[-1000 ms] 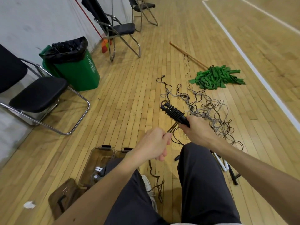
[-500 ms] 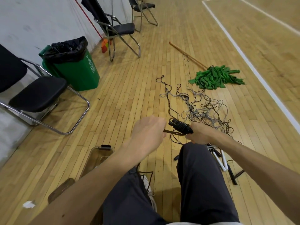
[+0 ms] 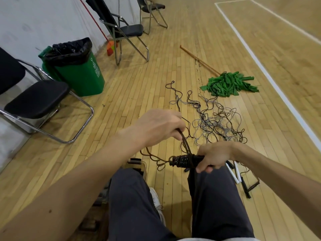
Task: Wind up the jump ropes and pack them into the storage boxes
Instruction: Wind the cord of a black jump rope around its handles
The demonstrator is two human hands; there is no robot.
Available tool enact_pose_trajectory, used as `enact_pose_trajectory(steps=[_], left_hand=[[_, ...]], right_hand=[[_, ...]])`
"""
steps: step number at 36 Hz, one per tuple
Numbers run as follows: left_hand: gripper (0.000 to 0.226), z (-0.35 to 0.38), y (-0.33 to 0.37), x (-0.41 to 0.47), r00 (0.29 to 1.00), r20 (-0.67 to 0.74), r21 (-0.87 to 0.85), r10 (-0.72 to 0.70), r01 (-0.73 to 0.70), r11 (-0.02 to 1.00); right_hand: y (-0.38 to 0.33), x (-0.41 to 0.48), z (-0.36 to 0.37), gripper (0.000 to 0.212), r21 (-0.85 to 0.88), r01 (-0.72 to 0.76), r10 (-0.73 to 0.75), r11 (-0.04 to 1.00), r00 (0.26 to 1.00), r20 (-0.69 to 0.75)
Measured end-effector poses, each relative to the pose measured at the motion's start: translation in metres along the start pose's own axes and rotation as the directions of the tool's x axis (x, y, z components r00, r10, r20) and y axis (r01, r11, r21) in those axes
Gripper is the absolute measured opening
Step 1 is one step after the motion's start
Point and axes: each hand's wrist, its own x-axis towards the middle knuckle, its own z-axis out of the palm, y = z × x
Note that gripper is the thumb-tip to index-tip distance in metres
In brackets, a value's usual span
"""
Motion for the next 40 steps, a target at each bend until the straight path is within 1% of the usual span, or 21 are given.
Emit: enact_pose_trajectory(steps=[3,6,10,12,14,16,18,19,21,23,26,29,31,32,34,36,38,39,40], left_hand=[[0.033,-0.003,-0.009,-0.002,1.0,-0.009,-0.036,-0.017,0.017,0.999],[0.033,-0.004,-0.016,-0.004,0.999,-0.016,-0.089,-0.029,0.027,0.996],[0.027,-0.002,-0.025,-0.006,0.997,0.0,-0.199,-0.075,0.074,0.977],[0.018,0.0,-0.029,-0.008,0.995,0.015,-0.259,-0.094,0.094,0.961],[0.01,-0.001,-0.032,-0.011,0.993,0.04,-0.337,-0.11,0.117,0.934],[0.014,0.0,-0.036,-0.013,0.99,0.058,-0.44,-0.128,0.14,0.887],[0.019,0.001,-0.041,-0.016,0.987,0.08,-0.534,-0.139,0.16,0.83],[0.019,0.003,-0.043,-0.018,0.985,0.092,-0.581,-0.144,0.171,0.796],[0.011,0.005,-0.046,-0.021,0.983,0.108,-0.68,-0.147,0.181,0.71],[0.009,0.01,-0.049,-0.024,0.984,0.113,-0.749,-0.14,0.176,0.639],[0.016,0.016,-0.053,-0.029,0.986,0.088,-0.83,-0.145,0.153,0.537],[0.019,0.026,-0.056,-0.033,0.986,0.079,-0.89,-0.145,0.135,0.435],[0.025,0.033,-0.052,-0.034,0.989,0.083,-0.921,-0.126,0.124,0.37],[0.027,0.037,-0.049,-0.032,0.989,0.086,-0.929,-0.116,0.122,0.349],[0.025,0.046,-0.044,-0.029,0.984,0.099,-0.938,-0.145,0.141,0.316],[0.022,0.061,-0.043,-0.03,0.974,0.098,-0.947,-0.203,0.154,0.283],[0.016,0.079,-0.045,-0.032,0.958,0.097,-0.941,-0.271,0.177,0.289],[0.014,0.085,-0.045,-0.034,0.939,0.106,-0.937,-0.326,0.205,0.284],[0.018,0.087,-0.041,-0.035,0.92,0.125,-0.94,-0.372,0.23,0.252]], right_hand=[[-0.012,-0.007,0.005,0.022,-0.05,0.049,-0.045,0.998,0.995,0.087],[-0.026,-0.013,0.01,0.025,-0.086,0.13,-0.117,0.988,0.983,0.144],[-0.042,-0.021,0.019,0.03,-0.092,0.238,-0.22,0.967,0.961,0.17],[-0.047,-0.025,0.021,0.028,-0.089,0.279,-0.261,0.956,0.949,0.179],[-0.05,-0.029,0.023,0.032,-0.086,0.314,-0.296,0.946,0.94,0.168],[-0.052,-0.035,0.023,0.037,-0.073,0.35,-0.336,0.934,0.928,0.161],[-0.055,-0.042,0.023,0.037,-0.048,0.397,-0.384,0.917,0.908,0.166],[-0.056,-0.045,0.024,0.037,-0.033,0.416,-0.406,0.909,0.899,0.165],[-0.057,-0.051,0.024,0.037,0.005,0.455,-0.45,0.89,0.878,0.163],[-0.058,-0.056,0.024,0.036,0.056,0.491,-0.493,0.869,0.857,0.151],[-0.058,-0.064,0.024,0.033,0.143,0.537,-0.553,0.831,0.824,0.12],[-0.059,-0.07,0.027,0.018,0.217,0.584,-0.615,0.782,0.78,0.117],[-0.063,-0.073,0.03,0.013,0.256,0.614,-0.655,0.747,0.745,0.124],[-0.064,-0.074,0.031,0.011,0.269,0.626,-0.671,0.732,0.73,0.126],[-0.068,-0.076,0.032,0.01,0.291,0.647,-0.697,0.705,0.708,0.116],[-0.069,-0.077,0.03,0.014,0.305,0.662,-0.709,0.685,0.701,0.071],[-0.068,-0.078,0.026,0.024,0.323,0.677,-0.707,0.661,0.706,-0.032],[-0.066,-0.076,0.026,0.022,0.334,0.687,-0.7,0.646,0.707,-0.1],[-0.065,-0.075,0.025,0.017,0.357,0.689,-0.684,0.631,0.711,-0.164]])
